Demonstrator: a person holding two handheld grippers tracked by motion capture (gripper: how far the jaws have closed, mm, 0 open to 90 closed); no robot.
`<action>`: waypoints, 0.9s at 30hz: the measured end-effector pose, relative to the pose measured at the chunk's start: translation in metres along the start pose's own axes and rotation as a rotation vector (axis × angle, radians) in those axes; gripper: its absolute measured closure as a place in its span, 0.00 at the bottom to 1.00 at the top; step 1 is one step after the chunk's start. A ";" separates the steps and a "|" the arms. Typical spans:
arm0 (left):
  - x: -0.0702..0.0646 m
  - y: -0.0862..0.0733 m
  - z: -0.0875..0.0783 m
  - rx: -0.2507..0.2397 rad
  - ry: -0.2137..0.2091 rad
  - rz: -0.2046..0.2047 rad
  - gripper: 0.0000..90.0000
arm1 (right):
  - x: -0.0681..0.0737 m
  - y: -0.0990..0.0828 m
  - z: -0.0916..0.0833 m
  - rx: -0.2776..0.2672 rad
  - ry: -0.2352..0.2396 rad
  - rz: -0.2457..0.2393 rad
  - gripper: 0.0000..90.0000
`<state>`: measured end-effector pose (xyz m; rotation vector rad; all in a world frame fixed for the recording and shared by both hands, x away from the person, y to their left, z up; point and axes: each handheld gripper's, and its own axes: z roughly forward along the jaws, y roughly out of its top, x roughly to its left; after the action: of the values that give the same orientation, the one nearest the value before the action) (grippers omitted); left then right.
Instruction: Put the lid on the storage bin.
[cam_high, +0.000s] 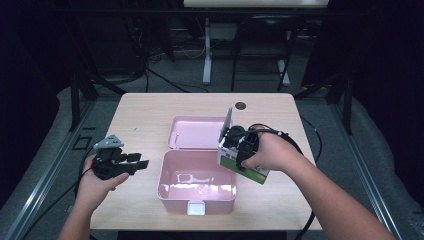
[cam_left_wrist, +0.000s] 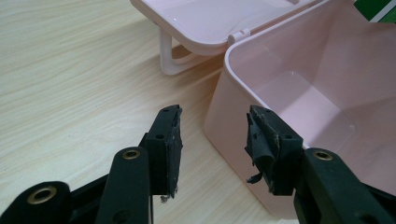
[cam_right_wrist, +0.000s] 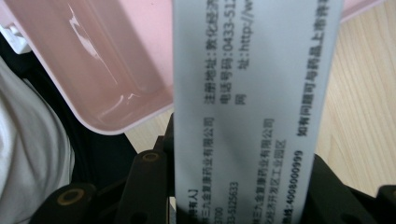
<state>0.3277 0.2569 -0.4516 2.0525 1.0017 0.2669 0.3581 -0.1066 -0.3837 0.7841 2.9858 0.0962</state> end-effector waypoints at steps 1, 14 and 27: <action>0.000 0.000 0.000 0.001 0.000 0.000 0.61 | 0.001 0.002 0.000 -0.001 0.001 -0.005 0.71; 0.000 0.000 0.000 0.000 0.001 -0.002 0.61 | 0.016 0.023 -0.004 -0.007 0.004 -0.062 0.71; 0.001 0.000 -0.001 0.001 0.001 -0.002 0.61 | 0.030 0.043 -0.006 -0.014 0.002 -0.116 0.71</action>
<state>0.3278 0.2582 -0.4508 2.0521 1.0047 0.2669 0.3528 -0.0545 -0.3758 0.6082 3.0208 0.1126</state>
